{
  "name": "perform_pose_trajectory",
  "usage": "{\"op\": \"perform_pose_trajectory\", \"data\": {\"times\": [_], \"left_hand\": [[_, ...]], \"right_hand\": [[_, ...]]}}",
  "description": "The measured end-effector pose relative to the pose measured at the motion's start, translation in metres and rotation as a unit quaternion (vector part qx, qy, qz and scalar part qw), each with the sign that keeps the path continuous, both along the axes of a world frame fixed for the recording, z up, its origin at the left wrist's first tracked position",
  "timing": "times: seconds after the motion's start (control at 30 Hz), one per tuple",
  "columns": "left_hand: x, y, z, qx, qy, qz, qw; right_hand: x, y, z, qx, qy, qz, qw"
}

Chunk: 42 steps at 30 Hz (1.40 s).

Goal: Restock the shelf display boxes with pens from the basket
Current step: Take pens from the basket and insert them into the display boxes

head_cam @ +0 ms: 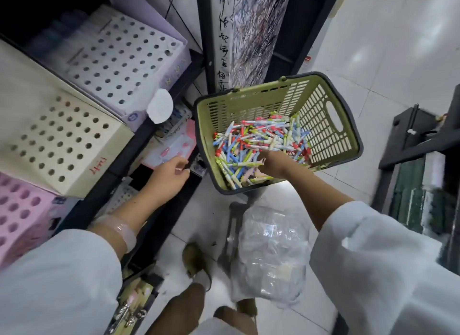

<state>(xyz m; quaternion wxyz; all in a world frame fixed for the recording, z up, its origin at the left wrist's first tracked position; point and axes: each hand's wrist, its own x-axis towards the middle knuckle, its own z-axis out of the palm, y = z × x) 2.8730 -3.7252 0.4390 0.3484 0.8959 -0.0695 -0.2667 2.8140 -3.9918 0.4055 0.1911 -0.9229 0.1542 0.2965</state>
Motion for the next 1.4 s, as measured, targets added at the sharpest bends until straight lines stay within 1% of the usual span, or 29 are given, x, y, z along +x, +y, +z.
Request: {"op": "perform_pose_trajectory", "data": {"times": [0.07, 0.17, 0.3, 0.47, 0.6, 0.67, 0.77, 0.9, 1.0, 1.07, 1.1, 1.2, 1.27, 1.33, 1.4], "left_hand": [[0.003, 0.009, 0.005, 0.007, 0.018, -0.023, 1.0], [0.007, 0.014, 0.012, 0.002, 0.033, -0.057, 0.998], [0.009, 0.012, 0.023, 0.002, 0.04, -0.089, 0.995], [0.015, 0.01, 0.038, -0.012, 0.039, -0.125, 0.991], [0.028, 0.015, 0.041, -0.025, 0.018, -0.128, 0.991], [0.036, 0.013, 0.036, -0.022, -0.004, -0.131, 0.991], [0.049, -0.015, 0.018, -0.013, -0.033, -0.125, 0.992], [0.06, -0.064, -0.019, 0.028, -0.074, -0.194, 0.978], [0.074, -0.078, -0.044, 0.087, -0.091, -0.244, 0.962], [0.084, -0.08, -0.056, 0.135, -0.093, -0.255, 0.953], [0.087, -0.081, -0.06, 0.149, -0.089, -0.254, 0.952], [0.092, -0.083, -0.068, 0.133, -0.069, -0.264, 0.953], [0.094, -0.083, -0.071, 0.104, -0.061, -0.267, 0.956], [0.098, -0.083, -0.073, 0.08, -0.059, -0.257, 0.961], [0.101, -0.084, -0.074, 0.071, -0.051, -0.248, 0.965]], "right_hand": [[0.004, 0.011, 0.004, -0.004, 0.019, -0.008, 1.0], [0.004, 0.03, 0.007, -0.014, 0.009, -0.016, 1.0], [-0.003, 0.038, 0.016, -0.019, 0.017, -0.018, 1.0], [-0.011, 0.032, 0.029, -0.053, 0.045, -0.05, 0.996], [0.011, 0.027, 0.027, -0.049, 0.037, -0.052, 0.997], [0.028, 0.027, 0.011, -0.034, 0.032, -0.053, 0.997], [0.047, 0.028, -0.034, -0.015, 0.043, -0.047, 0.998], [0.068, 0.032, -0.099, -0.022, 0.121, -0.016, 0.992], [0.082, 0.04, -0.134, -0.068, 0.143, 0.042, 0.987], [0.09, 0.051, -0.15, -0.114, 0.139, 0.076, 0.981], [0.093, 0.056, -0.155, -0.13, 0.134, 0.077, 0.979], [0.096, 0.066, -0.163, -0.143, 0.111, 0.046, 0.982], [0.095, 0.062, -0.165, -0.123, 0.081, 0.02, 0.989], [0.093, 0.049, -0.167, -0.071, 0.068, -0.046, 0.994], [0.095, 0.034, -0.164, 0.001, 0.076, -0.126, 0.989]]}}
